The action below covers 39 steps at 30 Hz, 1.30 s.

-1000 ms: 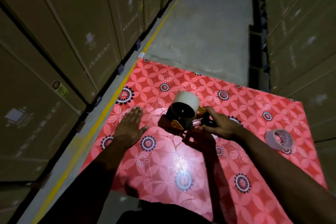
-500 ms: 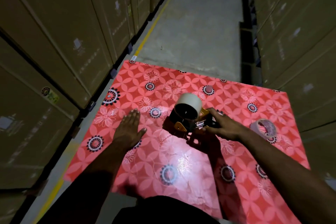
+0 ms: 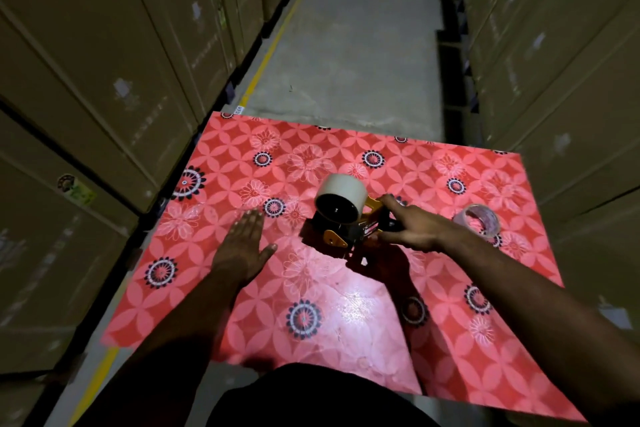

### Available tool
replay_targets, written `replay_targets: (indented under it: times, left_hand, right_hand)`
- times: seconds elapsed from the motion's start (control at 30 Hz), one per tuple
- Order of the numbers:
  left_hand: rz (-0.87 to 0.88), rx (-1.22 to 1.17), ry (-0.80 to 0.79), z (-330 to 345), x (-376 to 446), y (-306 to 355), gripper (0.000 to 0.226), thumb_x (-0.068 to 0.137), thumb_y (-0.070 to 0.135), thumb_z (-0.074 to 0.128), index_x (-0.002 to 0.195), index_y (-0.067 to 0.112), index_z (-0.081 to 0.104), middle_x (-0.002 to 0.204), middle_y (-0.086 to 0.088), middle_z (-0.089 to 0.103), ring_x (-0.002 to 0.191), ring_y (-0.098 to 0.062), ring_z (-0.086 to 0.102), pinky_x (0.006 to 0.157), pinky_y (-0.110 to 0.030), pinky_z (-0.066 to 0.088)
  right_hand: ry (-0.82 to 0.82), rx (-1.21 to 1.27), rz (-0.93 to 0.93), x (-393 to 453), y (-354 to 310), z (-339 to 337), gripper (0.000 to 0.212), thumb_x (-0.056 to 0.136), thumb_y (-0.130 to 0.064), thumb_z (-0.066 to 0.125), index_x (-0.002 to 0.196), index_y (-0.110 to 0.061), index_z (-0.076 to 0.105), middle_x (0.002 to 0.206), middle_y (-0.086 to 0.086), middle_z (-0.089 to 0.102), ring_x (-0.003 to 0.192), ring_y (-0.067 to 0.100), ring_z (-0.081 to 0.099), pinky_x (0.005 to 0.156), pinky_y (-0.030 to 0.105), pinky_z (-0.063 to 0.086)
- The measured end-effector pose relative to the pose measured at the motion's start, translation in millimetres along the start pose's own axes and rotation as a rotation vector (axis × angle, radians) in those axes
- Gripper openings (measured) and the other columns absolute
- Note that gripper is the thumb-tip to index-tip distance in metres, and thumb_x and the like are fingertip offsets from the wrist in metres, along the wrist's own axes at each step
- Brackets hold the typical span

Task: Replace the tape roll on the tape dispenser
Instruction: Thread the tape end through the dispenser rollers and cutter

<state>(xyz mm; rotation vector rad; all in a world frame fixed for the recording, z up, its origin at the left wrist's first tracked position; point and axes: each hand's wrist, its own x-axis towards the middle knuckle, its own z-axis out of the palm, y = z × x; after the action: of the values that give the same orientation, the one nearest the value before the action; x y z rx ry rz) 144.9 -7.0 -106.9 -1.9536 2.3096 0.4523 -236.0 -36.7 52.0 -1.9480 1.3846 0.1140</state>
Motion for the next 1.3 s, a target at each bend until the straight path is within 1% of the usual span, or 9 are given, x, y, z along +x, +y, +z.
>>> replay_targets:
  times: [0.17,0.3,0.47,0.7,0.9,1.03,1.17,1.23,1.3]
  left_hand:
    - [-0.017,0.007,-0.018,-2.9,0.3,3.3,0.084,0.107,0.062,0.022,0.167,0.012,-0.007,0.175,-0.009,-0.012,0.163,-0.023,-0.011,0.132,-0.038,-0.004]
    - [-0.019,-0.002,-0.037,-4.1,0.8,3.2,0.085,0.106,0.063,0.022,0.167,0.012,-0.007,0.175,-0.010,-0.012,0.163,-0.023,-0.011,0.132,-0.037,-0.004]
    - [-0.014,-0.012,-0.029,-3.0,-0.6,1.6,0.086,0.106,0.065,0.022,0.168,0.012,-0.006,0.175,-0.009,-0.011,0.163,-0.022,-0.010,0.132,-0.038,-0.002]
    - [0.000,-0.004,-0.021,-1.5,-1.0,0.4,0.098,0.093,0.075,0.003,0.168,0.011,-0.003,0.175,-0.008,-0.009,0.163,-0.022,-0.008,0.132,-0.038,-0.002]
    - [-0.023,-0.018,-0.024,-2.6,-0.2,1.3,0.106,0.085,0.077,-0.005,0.167,0.010,-0.001,0.176,-0.008,-0.006,0.163,-0.022,-0.007,0.133,-0.040,0.001]
    - [-0.025,-0.007,-0.027,-0.9,-0.4,1.3,0.098,0.094,0.074,0.009,0.167,0.010,-0.003,0.176,-0.009,-0.008,0.163,-0.023,-0.009,0.133,-0.042,0.001]
    - [-0.032,0.030,-0.027,1.8,0.4,2.2,0.106,0.085,0.076,-0.007,0.167,0.008,-0.003,0.175,-0.009,-0.008,0.163,-0.024,-0.008,0.133,-0.041,0.000]
    - [-0.035,0.020,-0.005,4.0,0.8,2.9,0.107,0.085,0.075,-0.006,0.166,0.005,0.002,0.176,-0.012,-0.001,0.163,-0.026,-0.003,0.133,-0.042,0.002]
    - [-0.040,0.034,0.001,2.9,0.7,5.5,0.108,0.084,0.074,-0.009,0.166,0.004,0.002,0.175,-0.013,-0.001,0.163,-0.026,-0.002,0.132,-0.042,0.002]
  right_hand:
    - [-0.042,-0.209,0.049,18.2,-23.8,8.1,0.072,0.079,-0.069,0.062,0.129,-0.025,0.034,0.119,0.005,0.068,0.102,0.027,0.065,0.087,0.048,0.055]
    - [-0.038,-0.291,0.127,30.2,-36.4,14.1,0.083,0.062,-0.082,0.049,0.125,-0.030,0.031,0.114,0.004,0.070,0.099,0.030,0.068,0.082,0.047,0.057]
    - [0.020,-0.564,0.158,36.6,-65.5,27.3,0.073,0.083,-0.073,0.055,0.132,-0.024,0.030,0.096,0.004,0.065,0.083,0.031,0.065,0.063,0.036,0.046]
    - [0.131,-0.583,0.257,62.6,-74.7,2.7,0.081,0.085,-0.069,0.057,0.142,-0.018,0.031,0.114,0.009,0.068,0.101,0.033,0.069,0.064,0.036,0.043]
    - [0.099,-0.803,0.409,69.8,-54.5,-56.1,0.081,0.090,-0.065,0.052,0.158,-0.030,0.024,0.139,-0.003,0.060,0.121,0.026,0.064,0.086,0.035,0.050]
    - [0.132,-0.381,0.407,55.9,-31.6,-61.2,0.076,0.081,-0.068,0.063,0.140,-0.026,0.040,0.118,-0.001,0.069,0.093,0.027,0.069,0.070,0.033,0.051]
    - [0.107,0.265,0.330,44.1,-10.1,-44.9,0.073,0.079,-0.060,0.069,0.130,-0.017,0.041,0.116,0.007,0.069,0.073,0.026,0.062,0.059,0.032,0.048]
    - [0.123,0.598,0.330,37.7,2.5,-27.7,0.068,0.073,-0.063,0.068,0.119,-0.018,0.045,0.100,0.018,0.066,0.055,0.026,0.053,0.050,0.035,0.046]
    - [0.064,0.839,0.382,29.8,10.7,-9.2,0.054,0.083,-0.063,0.064,0.102,-0.014,0.052,0.075,0.018,0.054,0.044,0.023,0.045,0.047,0.029,0.041]
